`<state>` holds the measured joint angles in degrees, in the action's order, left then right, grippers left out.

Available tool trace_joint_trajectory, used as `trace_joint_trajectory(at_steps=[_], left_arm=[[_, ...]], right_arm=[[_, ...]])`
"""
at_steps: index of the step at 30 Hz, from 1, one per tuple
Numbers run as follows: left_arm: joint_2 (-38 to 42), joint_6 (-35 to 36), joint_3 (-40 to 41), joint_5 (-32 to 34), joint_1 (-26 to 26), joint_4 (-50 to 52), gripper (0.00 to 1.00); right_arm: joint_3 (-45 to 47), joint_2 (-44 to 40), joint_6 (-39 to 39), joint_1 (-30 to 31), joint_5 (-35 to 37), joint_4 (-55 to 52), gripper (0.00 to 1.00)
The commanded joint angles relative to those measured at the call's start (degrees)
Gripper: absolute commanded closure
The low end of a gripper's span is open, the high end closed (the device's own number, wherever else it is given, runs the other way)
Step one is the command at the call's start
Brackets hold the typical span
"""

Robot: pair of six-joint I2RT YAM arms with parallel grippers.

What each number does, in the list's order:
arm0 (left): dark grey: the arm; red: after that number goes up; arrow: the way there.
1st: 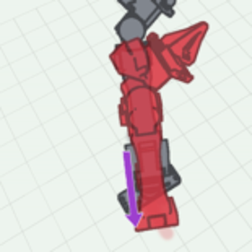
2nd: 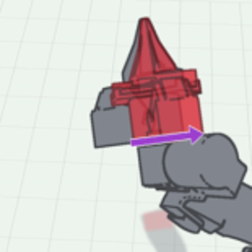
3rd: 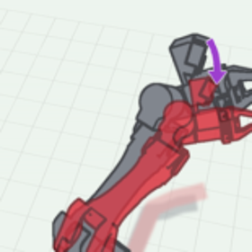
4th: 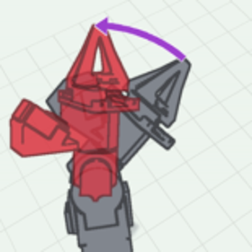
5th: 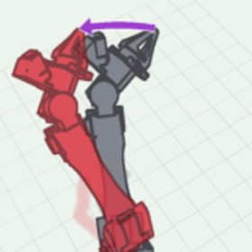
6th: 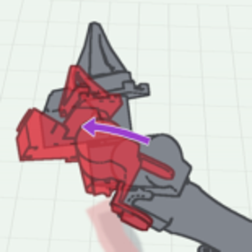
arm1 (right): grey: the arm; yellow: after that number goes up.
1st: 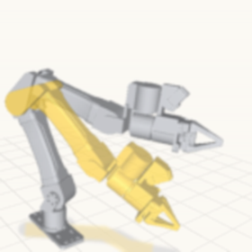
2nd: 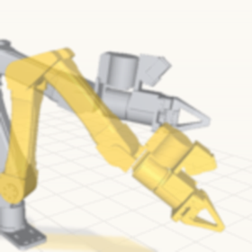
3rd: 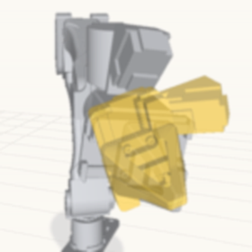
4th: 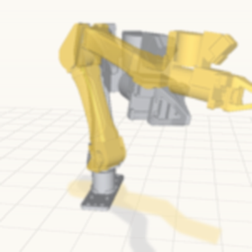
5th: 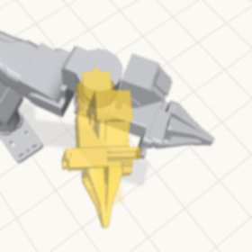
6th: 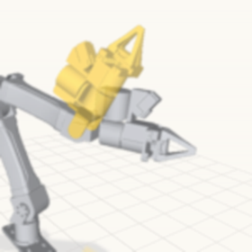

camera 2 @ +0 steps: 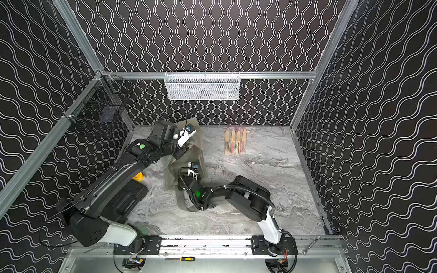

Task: Take out the folding fans from the tote bags
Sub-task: Adjust the folding fan in the canvas bag.

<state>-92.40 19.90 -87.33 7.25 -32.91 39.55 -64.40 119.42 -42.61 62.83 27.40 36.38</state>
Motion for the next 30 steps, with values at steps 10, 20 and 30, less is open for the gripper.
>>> trace_joint_trajectory(at_steps=[10,20,30], left_arm=[[0.47,0.41,-0.53,0.20,-0.03,-2.28,1.00],[0.55,0.57,-0.48,0.12,0.01,-2.14,1.00],[0.47,0.67,-0.51,0.14,0.03,-2.15,1.00]], right_arm=[[-11.00,8.93,-7.08,-4.83,-2.67,2.65,0.44],[-17.54,15.80,-11.20,-9.67,-6.61,8.92,0.44],[-21.99,20.13,-17.66,-12.00,-11.78,9.17,0.44]])
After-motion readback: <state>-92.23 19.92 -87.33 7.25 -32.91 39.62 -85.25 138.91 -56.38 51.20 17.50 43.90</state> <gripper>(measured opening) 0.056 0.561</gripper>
